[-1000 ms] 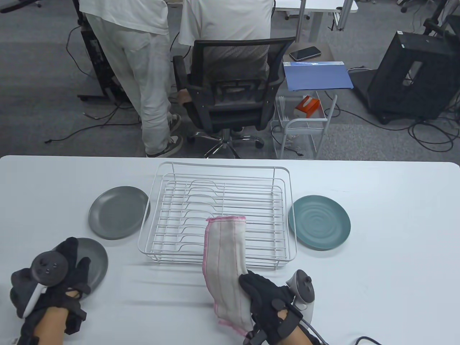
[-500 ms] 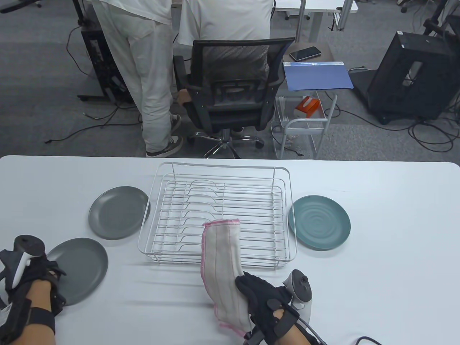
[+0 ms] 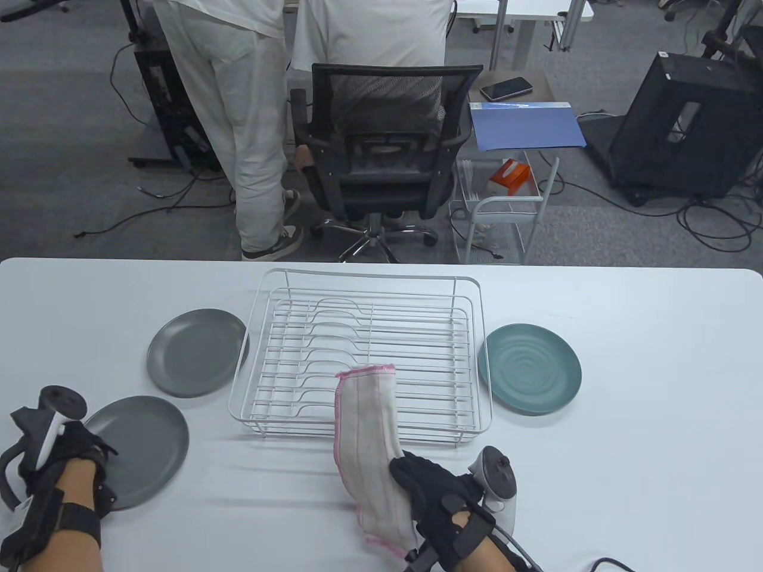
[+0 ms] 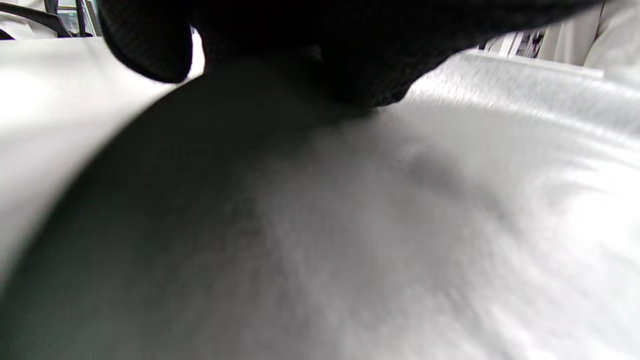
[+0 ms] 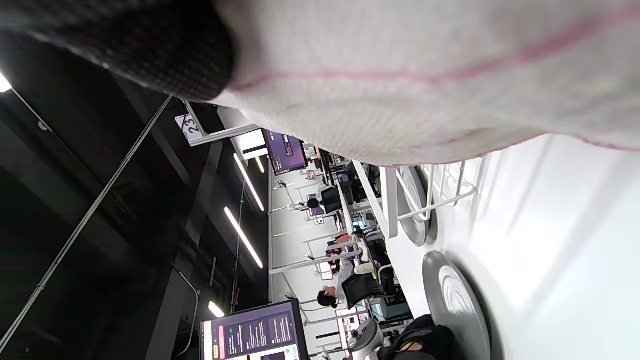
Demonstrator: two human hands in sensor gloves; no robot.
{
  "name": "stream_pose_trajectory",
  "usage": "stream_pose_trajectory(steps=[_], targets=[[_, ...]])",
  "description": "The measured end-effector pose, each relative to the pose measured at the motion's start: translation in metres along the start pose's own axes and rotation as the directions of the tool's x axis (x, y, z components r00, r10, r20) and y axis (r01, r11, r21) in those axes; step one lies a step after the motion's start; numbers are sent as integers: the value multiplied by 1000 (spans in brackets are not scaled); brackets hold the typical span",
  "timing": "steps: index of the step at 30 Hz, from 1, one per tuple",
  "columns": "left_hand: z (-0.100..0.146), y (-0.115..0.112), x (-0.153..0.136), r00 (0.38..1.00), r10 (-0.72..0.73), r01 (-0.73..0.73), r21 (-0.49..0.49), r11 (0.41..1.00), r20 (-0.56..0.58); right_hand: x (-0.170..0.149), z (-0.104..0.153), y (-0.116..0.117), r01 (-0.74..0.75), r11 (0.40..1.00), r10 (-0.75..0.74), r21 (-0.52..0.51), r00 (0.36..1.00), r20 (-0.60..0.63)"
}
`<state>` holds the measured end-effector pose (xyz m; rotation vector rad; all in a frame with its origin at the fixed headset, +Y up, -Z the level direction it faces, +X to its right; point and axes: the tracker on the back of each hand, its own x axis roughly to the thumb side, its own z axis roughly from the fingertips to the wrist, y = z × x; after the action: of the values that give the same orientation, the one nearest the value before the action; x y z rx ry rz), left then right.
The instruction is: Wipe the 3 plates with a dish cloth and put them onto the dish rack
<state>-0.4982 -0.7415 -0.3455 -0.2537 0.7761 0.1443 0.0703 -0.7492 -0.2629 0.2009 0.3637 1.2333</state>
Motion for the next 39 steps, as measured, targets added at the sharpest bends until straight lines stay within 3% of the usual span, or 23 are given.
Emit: stream_pose_trajectory(steps=[7, 12, 19, 23, 28, 31, 36, 39], targets=[[35, 18, -12, 995, 102, -103, 94, 990, 12, 1, 0, -1, 0, 1000, 0, -7, 1000, 9], [71, 39, -15, 984, 142, -160, 174, 972, 108, 6, 2, -1, 2, 1000, -2, -5, 999, 34], [133, 62, -14, 910, 250, -332, 218, 918, 331, 10, 5, 8, -50, 999, 49, 14, 996, 69], [171, 59, 3, 777, 384, -477, 70, 876, 498, 16, 8, 13, -89, 995, 94, -40, 986, 137], [204, 40, 41, 604, 538, -569, -155, 808, 588, 22, 13, 23, -181, 981, 192, -67, 957, 220], [215, 29, 60, 558, 571, -596, -188, 781, 602, 26, 17, 26, -247, 960, 274, -131, 922, 274], [222, 1, 90, 480, 667, -641, -291, 710, 570, 38, 24, 29, -424, 863, 501, -276, 789, 355], [229, -14, 100, 426, 694, -658, -328, 678, 581, 45, 28, 38, -567, 751, 660, -338, 648, 381]])
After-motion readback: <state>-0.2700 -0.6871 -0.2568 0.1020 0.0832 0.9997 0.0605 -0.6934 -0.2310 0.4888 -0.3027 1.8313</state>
